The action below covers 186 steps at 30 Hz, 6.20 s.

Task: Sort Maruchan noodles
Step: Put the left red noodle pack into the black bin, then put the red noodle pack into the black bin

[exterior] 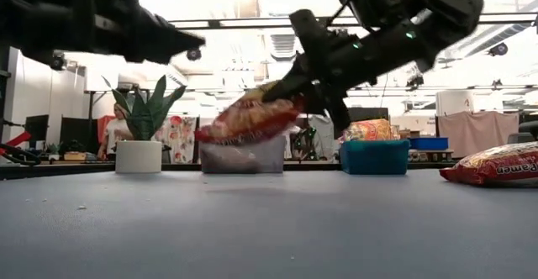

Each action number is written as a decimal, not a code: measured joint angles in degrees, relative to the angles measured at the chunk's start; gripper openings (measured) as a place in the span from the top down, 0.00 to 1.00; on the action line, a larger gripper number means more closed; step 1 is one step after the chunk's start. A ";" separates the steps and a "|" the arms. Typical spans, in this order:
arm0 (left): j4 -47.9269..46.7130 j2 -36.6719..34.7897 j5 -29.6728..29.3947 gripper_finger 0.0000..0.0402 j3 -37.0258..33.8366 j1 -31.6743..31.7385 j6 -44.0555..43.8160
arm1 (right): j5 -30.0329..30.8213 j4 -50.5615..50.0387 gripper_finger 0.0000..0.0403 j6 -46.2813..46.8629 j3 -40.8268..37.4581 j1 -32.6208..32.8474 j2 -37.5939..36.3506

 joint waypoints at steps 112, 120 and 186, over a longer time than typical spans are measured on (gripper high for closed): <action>-0.75 -29.62 -20.90 1.00 -1.31 0.39 26.11 | -19.96 -125.98 0.98 15.73 36.13 -3.44 -0.92; -1.17 -29.60 -20.87 1.00 -1.31 0.39 25.73 | -19.09 -125.85 0.98 21.22 26.92 0.57 -1.09; -66.52 -5.40 3.15 1.00 20.04 1.27 -32.96 | -4.73 -18.87 0.98 -21.88 7.29 -9.71 -5.90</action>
